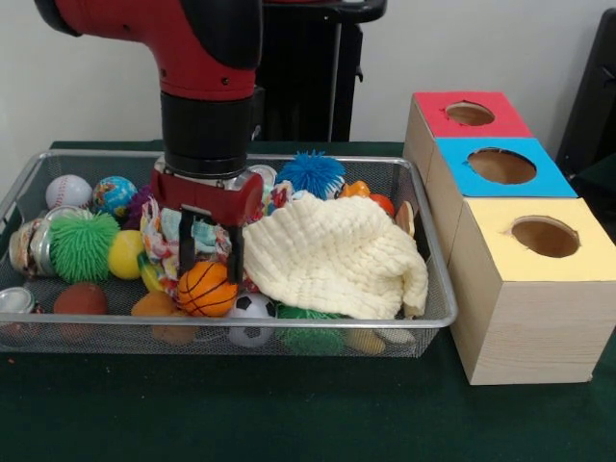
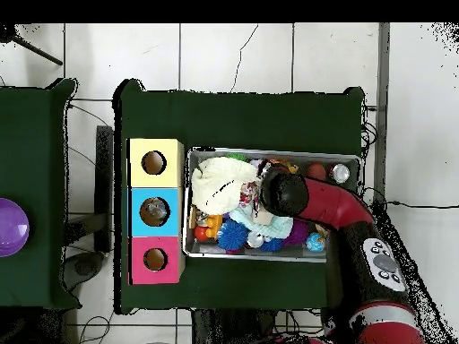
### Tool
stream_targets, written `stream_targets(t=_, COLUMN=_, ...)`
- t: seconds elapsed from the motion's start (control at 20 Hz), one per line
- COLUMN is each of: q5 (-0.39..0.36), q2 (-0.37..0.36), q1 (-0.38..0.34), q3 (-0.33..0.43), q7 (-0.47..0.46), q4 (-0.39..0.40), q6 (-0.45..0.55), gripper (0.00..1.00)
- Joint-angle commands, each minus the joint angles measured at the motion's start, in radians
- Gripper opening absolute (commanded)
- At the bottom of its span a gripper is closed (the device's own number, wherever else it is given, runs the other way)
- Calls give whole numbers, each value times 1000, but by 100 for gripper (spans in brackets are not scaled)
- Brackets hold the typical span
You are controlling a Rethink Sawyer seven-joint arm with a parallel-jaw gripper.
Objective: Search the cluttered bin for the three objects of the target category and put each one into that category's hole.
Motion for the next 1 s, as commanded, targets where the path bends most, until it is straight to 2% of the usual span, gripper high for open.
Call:
stream_targets(t=0.05, q5=-27, q2=4, q1=176, q3=-83, q7=93, q4=-6, q6=298, gripper=100)
stream_targets(t=0.3, q5=16, q2=-17, q1=211, q3=-130, q7=119, q4=5, q6=429, gripper=100)
stream_targets(t=0.4, q5=28, q2=-16, q1=200, q3=-114, q7=115, q4=19, q6=426, gripper=100)
stream_targets(t=0.7, q5=49, q2=26, q1=137, q3=-25, q7=79, q4=56, q6=292, gripper=100)
stream_targets(t=1.0, q5=39, q2=66, q1=111, q3=20, q7=75, q4=74, q6=185, gripper=100)
